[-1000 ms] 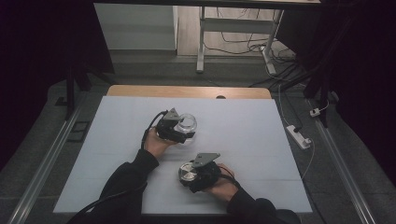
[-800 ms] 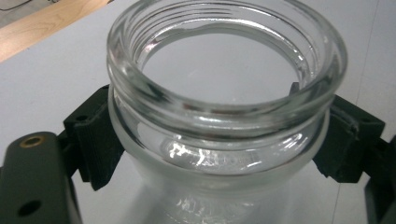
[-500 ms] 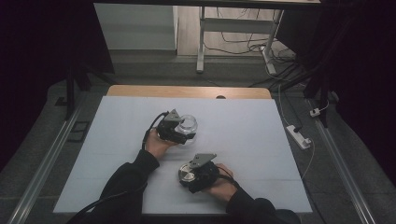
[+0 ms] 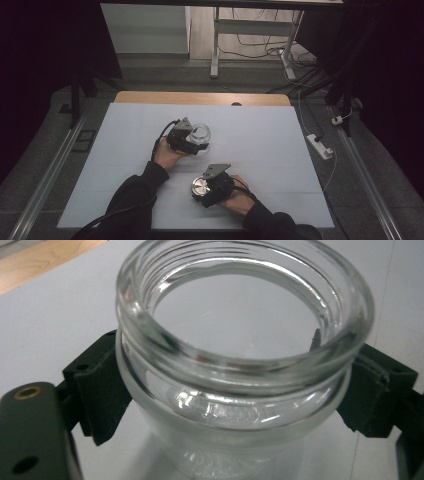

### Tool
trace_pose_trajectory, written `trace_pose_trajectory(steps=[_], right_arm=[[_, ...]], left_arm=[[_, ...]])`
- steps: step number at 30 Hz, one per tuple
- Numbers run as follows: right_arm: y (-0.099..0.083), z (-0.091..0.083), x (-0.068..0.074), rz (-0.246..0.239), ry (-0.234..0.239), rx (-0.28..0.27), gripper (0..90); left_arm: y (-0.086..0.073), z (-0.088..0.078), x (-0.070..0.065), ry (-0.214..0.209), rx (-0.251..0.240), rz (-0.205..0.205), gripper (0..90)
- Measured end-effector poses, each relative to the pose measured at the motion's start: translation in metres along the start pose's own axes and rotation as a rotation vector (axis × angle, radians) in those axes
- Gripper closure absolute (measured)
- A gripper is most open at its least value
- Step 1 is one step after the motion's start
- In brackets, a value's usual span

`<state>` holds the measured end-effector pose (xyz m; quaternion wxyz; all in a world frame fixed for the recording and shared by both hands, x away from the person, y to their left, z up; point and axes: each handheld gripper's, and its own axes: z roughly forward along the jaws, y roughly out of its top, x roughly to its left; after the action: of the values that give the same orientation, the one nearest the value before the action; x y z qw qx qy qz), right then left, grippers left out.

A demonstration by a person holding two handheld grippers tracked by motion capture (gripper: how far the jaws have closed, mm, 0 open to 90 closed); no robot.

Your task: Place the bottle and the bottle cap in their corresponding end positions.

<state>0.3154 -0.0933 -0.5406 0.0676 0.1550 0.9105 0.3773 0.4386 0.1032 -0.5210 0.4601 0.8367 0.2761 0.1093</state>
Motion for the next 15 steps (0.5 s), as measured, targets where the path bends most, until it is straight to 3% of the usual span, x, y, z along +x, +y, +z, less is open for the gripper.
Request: trace_pose_trajectory(steps=[5,15], right_arm=[[0.0006,0.0008,0.0012,0.008,-0.007,0.009,3.7],[0.0032,-0.0058,-0.0012,0.034,-0.005,-0.03,1.5]], left_arm=[[0.0013,-0.0003,-0.0007,0.012,0.014,-0.004,9.2],[0.0036,-0.0069,0.0035,-0.003,0.018,-0.048,0.1]])
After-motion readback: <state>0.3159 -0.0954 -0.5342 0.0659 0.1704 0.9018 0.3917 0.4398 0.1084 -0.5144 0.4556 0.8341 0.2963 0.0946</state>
